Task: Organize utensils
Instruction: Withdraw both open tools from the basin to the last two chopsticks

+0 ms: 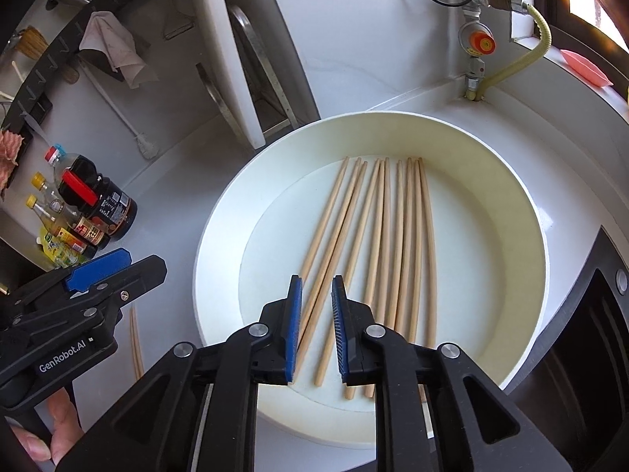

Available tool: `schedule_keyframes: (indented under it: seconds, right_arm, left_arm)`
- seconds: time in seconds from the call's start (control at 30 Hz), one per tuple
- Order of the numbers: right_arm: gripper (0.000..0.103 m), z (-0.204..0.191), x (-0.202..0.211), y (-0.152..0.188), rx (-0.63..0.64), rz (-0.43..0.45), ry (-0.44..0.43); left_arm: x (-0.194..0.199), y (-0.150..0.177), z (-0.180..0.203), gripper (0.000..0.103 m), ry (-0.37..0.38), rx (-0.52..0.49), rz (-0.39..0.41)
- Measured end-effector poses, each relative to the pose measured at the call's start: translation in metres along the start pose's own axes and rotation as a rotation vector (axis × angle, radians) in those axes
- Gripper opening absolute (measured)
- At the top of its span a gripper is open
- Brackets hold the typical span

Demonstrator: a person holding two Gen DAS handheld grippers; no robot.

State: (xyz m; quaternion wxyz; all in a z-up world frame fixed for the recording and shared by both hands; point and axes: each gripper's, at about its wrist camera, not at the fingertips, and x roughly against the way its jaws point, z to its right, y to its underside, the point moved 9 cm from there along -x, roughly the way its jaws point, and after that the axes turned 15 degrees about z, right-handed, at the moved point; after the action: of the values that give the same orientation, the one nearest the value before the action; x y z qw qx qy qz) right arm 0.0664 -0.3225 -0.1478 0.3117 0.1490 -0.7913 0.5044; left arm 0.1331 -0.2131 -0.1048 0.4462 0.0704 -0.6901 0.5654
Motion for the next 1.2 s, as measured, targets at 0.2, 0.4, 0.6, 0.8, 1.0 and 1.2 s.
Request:
schedule_keyframes:
  seconds: [0.2,0.4,0.6,0.8,1.0,1.2]
  right_arm:
    - [0.019,-0.026,0.008,0.010,0.046,-0.008,-0.024]
    - [0.026,-0.062,0.013,0.024,0.100,-0.023,-0.069]
    - [0.033,-0.102,0.014,0.040,0.158,-0.051,-0.134]
    - [0.045,-0.144,0.014,0.054,0.224,-0.074,-0.200]
    - [0.051,-0.185,0.011,0.077,0.300,-0.113,-0.274]
    - [0.056,-0.211,-0.003,0.112,0.351,-0.181,-0.311]
  left_arm:
    - [0.023,0.013,-0.029,0.052,-0.034,0.043,0.014]
    - [0.045,0.031,-0.068,0.054,-0.083,0.116,0.017]
    - [0.068,0.051,-0.108,0.059,-0.156,0.171,0.026]
    - [0.092,0.073,-0.148,0.066,-0.242,0.230,0.036]
    - [0.113,0.105,-0.188,0.073,-0.330,0.294,0.023]
    - [0.124,0.139,-0.221,0.077,-0.406,0.356,-0.005]
